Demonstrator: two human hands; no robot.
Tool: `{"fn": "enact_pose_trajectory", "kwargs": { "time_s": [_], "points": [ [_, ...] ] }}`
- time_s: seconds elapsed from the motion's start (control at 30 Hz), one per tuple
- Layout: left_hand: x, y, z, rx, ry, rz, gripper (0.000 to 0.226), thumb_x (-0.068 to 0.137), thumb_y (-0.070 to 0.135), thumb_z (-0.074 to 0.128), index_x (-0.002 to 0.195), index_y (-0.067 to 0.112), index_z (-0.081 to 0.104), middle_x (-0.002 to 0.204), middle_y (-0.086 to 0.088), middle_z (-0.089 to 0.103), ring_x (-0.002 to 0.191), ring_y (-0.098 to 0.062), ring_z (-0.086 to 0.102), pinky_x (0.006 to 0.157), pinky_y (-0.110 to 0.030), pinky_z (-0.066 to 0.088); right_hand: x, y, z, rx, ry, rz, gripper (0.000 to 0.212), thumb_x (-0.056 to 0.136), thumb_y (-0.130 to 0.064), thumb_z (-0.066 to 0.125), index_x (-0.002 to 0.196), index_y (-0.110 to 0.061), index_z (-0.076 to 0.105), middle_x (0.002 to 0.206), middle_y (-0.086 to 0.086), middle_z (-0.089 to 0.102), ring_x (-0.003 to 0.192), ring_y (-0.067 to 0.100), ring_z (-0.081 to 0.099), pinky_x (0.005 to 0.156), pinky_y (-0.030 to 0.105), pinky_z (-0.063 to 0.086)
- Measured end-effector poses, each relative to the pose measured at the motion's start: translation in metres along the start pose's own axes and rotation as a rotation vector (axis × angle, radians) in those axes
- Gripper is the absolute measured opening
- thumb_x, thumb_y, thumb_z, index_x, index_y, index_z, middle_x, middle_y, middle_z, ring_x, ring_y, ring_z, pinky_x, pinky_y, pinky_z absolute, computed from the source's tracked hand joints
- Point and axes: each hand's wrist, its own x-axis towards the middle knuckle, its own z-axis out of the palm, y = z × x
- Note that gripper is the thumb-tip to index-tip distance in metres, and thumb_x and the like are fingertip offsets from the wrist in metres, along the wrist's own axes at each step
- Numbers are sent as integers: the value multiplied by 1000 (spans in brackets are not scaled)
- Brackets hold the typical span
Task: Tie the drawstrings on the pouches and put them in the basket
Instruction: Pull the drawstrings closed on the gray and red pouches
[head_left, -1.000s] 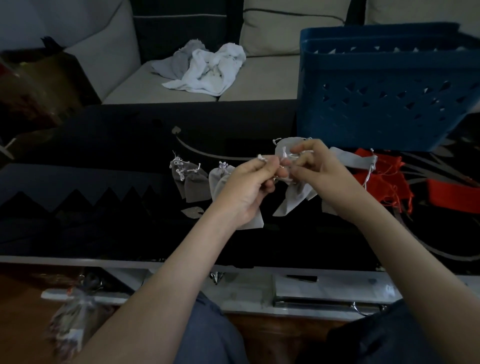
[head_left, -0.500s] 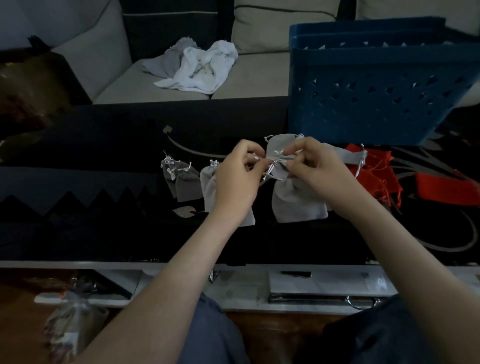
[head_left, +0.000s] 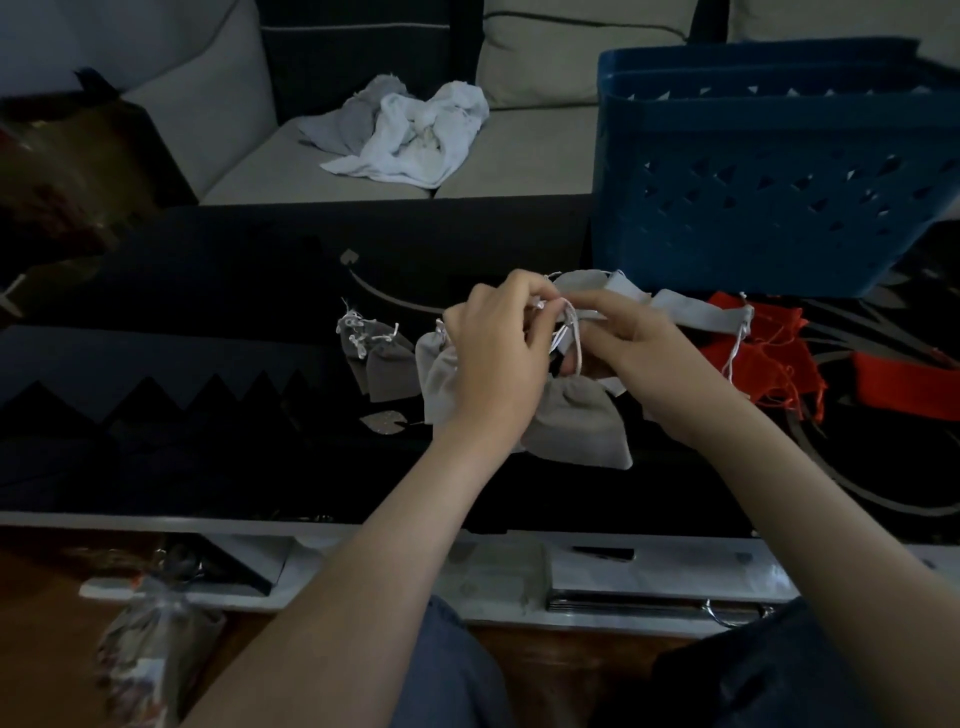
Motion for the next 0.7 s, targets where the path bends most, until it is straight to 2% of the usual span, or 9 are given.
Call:
{"fn": "enact_pose_trajectory", "kwargs": {
  "time_s": [0.1,0.2,0.27,0.33,0.4,0.47,0.57,0.63,0.7],
  "points": [
    [-2,2,-1,-44,-13,45,4,91,23,61,91,20,63,83,7,65,81,-1,46,87,-6,20,-3,-2,3,46,45,-37,22,97,-11,48,108,-18,66,94,22,69,87,27,68,81,33,56],
    [-2,3,-2,-79,12,44,4,89,22,63,91,19,65,84,8,65,82,3,46,87,-8,23,-2,-3,3,64,115,-85,20,96,-11,50,105,-14,67,95,17,69,88,24,67,76,24,55],
    [-3,4,-4,-105,17,39,5,88,21,64,91,18,66,84,8,66,81,3,48,88,-15,28,-1,-2,2,76,144,-95,19,95,-8,51,104,-11,68,96,15,69,88,23,67,76,23,55],
    [-3,3,-4,-135,-5,17,6,88,21,64,91,17,67,84,7,66,81,-3,54,88,-29,39,0,0,2,98,170,-95,16,94,-7,53,99,-10,68,93,17,69,83,20,65,75,24,54],
    [-3,1,-4,-140,-23,-9,7,90,23,62,91,17,67,83,6,67,80,-9,59,84,-40,45,0,-1,2,97,200,-95,15,93,-7,54,92,-13,68,87,14,69,78,13,64,69,19,52],
    [-2,1,-5,-145,-42,-30,11,92,23,59,92,17,67,81,7,68,79,-12,62,80,-42,48,1,-1,3,105,235,-87,14,93,-9,55,88,-14,66,84,9,69,76,10,64,66,17,50],
    [-2,3,-5,-143,-68,-115,12,96,22,55,94,16,65,77,16,63,83,-16,61,75,-28,45,2,-1,2,199,257,-77,12,94,-10,54,89,-12,66,89,10,69,81,15,63,73,23,52],
    [-1,3,-6,-191,-59,-154,12,96,20,54,92,13,63,77,12,62,81,-17,61,72,-25,44,1,-1,1,252,277,-65,13,95,-10,53,92,-11,66,90,9,70,83,15,64,77,26,53],
    [0,4,-7,-219,-72,-187,12,97,18,52,90,13,59,77,9,61,74,-5,57,67,-11,40,1,-3,-1,353,305,-43,16,96,-11,49,91,-12,64,86,2,69,81,11,66,73,24,55]
  ]
}}
